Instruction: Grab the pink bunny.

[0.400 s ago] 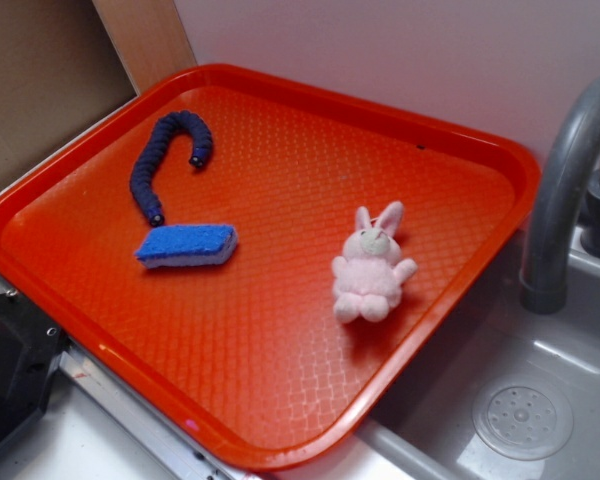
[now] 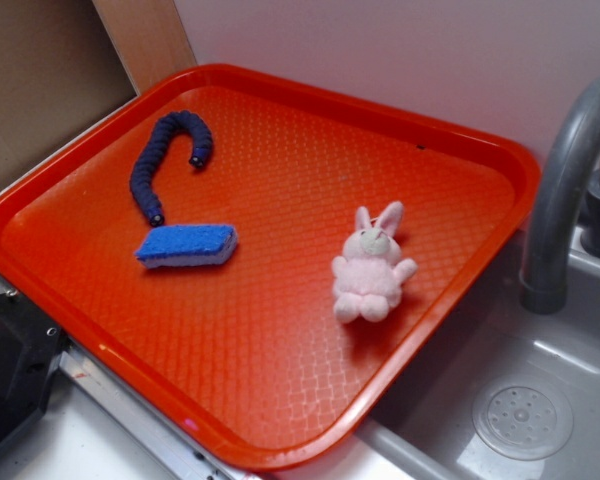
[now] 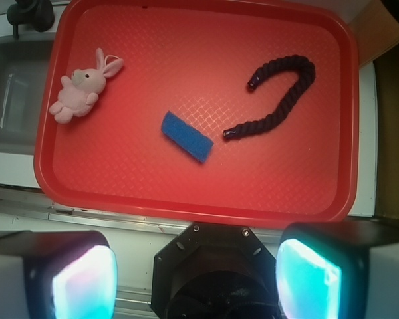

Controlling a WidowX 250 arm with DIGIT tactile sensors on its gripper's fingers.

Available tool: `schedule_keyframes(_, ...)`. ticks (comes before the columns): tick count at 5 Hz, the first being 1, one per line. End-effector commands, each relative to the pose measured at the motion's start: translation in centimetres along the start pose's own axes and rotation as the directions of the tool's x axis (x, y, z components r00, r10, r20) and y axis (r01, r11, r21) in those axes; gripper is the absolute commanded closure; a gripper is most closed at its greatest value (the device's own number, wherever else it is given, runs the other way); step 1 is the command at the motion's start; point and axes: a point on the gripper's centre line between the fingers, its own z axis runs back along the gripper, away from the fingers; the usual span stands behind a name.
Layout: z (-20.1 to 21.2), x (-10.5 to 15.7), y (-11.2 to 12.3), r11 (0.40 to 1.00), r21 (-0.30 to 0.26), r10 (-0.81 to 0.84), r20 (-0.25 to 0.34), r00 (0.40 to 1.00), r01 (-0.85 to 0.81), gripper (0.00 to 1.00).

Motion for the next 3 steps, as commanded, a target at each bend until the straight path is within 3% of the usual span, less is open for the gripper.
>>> schedule_keyframes(1,-3.2,3.0,-3.6,0.986,-0.036,0.164,0.096,0.982,-0.161,0.00)
schedule_keyframes(3,-8.1,7.6,-7.5,0.951,-0.227,0.245,0.141,0.959,-0.210,0.00)
